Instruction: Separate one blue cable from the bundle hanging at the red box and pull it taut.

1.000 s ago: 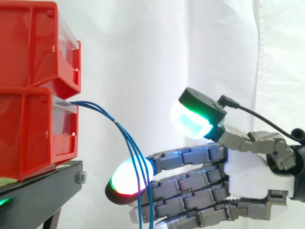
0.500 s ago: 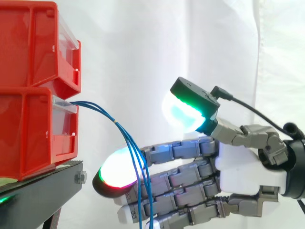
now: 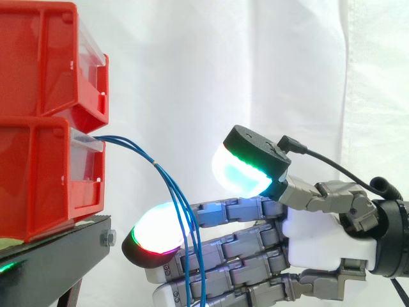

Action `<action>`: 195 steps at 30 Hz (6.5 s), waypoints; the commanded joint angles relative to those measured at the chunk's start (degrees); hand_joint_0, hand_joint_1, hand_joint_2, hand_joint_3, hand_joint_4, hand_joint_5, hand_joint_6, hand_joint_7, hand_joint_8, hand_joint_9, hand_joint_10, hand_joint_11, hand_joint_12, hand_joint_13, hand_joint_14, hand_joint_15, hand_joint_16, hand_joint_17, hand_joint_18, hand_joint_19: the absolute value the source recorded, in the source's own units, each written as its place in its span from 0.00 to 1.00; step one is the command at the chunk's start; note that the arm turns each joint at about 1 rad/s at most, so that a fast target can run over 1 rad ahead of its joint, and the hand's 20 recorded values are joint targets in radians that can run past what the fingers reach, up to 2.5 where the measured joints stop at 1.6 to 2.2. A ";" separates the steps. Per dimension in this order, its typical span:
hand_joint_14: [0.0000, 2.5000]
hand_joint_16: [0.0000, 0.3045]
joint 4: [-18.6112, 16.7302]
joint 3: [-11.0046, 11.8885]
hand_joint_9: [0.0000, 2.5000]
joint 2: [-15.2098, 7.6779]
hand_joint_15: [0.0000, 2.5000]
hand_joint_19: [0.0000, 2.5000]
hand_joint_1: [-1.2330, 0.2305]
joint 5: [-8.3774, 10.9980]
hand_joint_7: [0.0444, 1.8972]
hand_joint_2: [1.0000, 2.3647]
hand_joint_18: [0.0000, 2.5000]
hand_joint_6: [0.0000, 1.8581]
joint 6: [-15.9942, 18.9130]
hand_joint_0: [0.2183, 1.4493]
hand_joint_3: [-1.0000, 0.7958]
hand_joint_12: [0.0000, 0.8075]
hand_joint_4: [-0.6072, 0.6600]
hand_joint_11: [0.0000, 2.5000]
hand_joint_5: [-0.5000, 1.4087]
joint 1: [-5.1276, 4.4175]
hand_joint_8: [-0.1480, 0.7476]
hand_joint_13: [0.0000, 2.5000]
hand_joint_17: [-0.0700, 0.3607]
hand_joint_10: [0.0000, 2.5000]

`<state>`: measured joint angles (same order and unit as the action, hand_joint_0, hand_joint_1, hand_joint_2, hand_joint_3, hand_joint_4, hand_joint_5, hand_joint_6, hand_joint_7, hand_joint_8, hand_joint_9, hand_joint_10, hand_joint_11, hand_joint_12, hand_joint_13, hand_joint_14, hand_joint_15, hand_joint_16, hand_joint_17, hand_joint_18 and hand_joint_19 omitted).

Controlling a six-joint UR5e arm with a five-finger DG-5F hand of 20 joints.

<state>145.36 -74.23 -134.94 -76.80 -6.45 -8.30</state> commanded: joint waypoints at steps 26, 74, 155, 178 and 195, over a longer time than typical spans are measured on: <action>0.00 0.13 -0.26 1.63 0.21 -0.24 0.09 0.16 0.41 -0.02 0.43 0.00 0.20 0.27 0.91 0.31 0.28 0.39 0.72 0.06 0.17 -1.10 0.48 0.25 0.37 0.00; 0.00 0.13 1.94 3.56 0.28 -0.85 0.13 0.18 0.49 -3.27 0.62 0.00 0.23 0.27 5.92 0.31 0.31 0.41 0.67 0.11 0.20 0.92 0.51 0.30 0.37 0.00; 0.01 0.13 1.94 5.50 0.32 -0.85 0.17 0.19 0.34 -3.53 0.46 0.00 0.24 0.49 1.79 0.37 0.30 0.41 0.59 0.25 0.15 1.45 0.50 0.33 0.37 0.01; 0.01 0.13 1.77 5.59 0.33 -0.85 0.18 0.19 0.27 -3.53 0.52 0.01 0.25 0.50 1.44 0.45 0.34 0.40 0.48 0.27 0.15 1.27 0.48 0.34 0.36 0.01; 0.01 0.13 1.77 5.50 0.36 -0.85 0.20 0.19 0.21 -3.45 0.48 0.00 0.27 0.50 1.35 0.24 0.28 0.41 0.55 0.29 0.15 1.18 0.48 0.36 0.36 0.01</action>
<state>147.13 -68.69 -135.81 -80.26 -5.07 -7.06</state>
